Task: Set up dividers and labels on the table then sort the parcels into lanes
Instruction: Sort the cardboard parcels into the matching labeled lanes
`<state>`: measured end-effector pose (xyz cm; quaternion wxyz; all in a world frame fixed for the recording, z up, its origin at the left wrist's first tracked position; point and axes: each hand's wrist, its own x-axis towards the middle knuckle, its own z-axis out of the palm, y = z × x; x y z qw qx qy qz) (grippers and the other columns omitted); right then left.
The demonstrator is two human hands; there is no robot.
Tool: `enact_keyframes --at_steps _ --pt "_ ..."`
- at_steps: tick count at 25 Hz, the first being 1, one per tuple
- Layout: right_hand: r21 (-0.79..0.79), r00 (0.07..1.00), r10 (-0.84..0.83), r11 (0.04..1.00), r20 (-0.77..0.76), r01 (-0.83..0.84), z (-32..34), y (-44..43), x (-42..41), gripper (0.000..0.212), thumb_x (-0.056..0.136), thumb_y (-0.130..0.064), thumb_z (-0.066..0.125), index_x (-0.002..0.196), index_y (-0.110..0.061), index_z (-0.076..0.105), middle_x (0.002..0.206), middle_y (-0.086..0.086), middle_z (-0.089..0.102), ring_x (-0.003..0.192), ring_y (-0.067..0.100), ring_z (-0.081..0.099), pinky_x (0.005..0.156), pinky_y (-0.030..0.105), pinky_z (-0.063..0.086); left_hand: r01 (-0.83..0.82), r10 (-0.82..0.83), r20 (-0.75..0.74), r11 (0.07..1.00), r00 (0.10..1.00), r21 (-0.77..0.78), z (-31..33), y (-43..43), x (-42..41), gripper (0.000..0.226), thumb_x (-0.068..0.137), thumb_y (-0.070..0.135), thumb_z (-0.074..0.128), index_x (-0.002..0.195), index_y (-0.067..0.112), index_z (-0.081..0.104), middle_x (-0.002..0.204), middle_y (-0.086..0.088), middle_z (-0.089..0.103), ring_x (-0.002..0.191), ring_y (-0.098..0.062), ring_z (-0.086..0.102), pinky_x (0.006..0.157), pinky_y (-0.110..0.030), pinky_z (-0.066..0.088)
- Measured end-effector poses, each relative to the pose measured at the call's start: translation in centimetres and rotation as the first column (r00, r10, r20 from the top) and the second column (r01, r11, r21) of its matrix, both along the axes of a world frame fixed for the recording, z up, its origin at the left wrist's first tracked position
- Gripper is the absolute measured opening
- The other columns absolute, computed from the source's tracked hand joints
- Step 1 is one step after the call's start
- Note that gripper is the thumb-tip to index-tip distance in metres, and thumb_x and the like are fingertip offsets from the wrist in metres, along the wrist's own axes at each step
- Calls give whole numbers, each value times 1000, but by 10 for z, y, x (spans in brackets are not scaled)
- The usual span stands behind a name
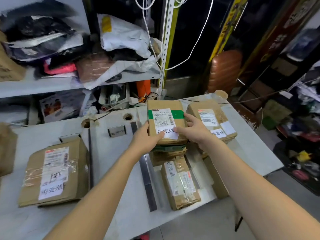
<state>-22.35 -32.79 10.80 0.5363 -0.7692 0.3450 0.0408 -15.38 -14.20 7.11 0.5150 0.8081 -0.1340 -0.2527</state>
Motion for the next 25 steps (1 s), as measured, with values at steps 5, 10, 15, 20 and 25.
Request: enact_keyframes --at_steps 5,10,15,20,25 --pt "-97 992 103 989 -79 -111 -30 -19 8 99 85 -32 83 162 -29 22 158 3 44 136 25 52 110 46 49 5 -3 -41 999 999 43 -31 -21 7 65 89 36 74 148 32 47 139 8 62 121 -15 59 103 -41 52" --pt "-211 951 280 930 -128 -302 -49 -28 6 96 94 -33 73 164 -17 9 166 2 32 151 23 33 120 41 32 -39 34 49 991 998 125 -41 -31 -13 65 89 35 72 147 33 44 141 5 59 127 -17 57 106 -45 50" --pt "-330 893 428 830 -138 -449 -48 -42 6 91 96 -37 70 163 -12 14 165 11 28 151 27 32 121 39 29 -152 149 35 972 988 181 -29 -42 -37 64 90 36 72 147 32 44 141 5 60 126 -18 58 105 -41 50" --pt "-501 834 551 720 -9 -481 -33 -37 7 79 92 -35 73 158 -19 33 164 6 33 151 27 31 120 44 31 -225 163 180 882 970 414 -6 -20 -45 85 88 47 73 157 19 32 154 -7 47 138 -27 48 108 -43 47" --pt "-631 717 696 575 44 -520 -6 8 26 70 92 -36 70 153 -24 40 155 0 47 141 24 44 115 46 38 -385 121 406 632 906 672 25 56 -54 79 91 51 64 157 24 30 148 -8 50 130 -31 53 92 -41 49"
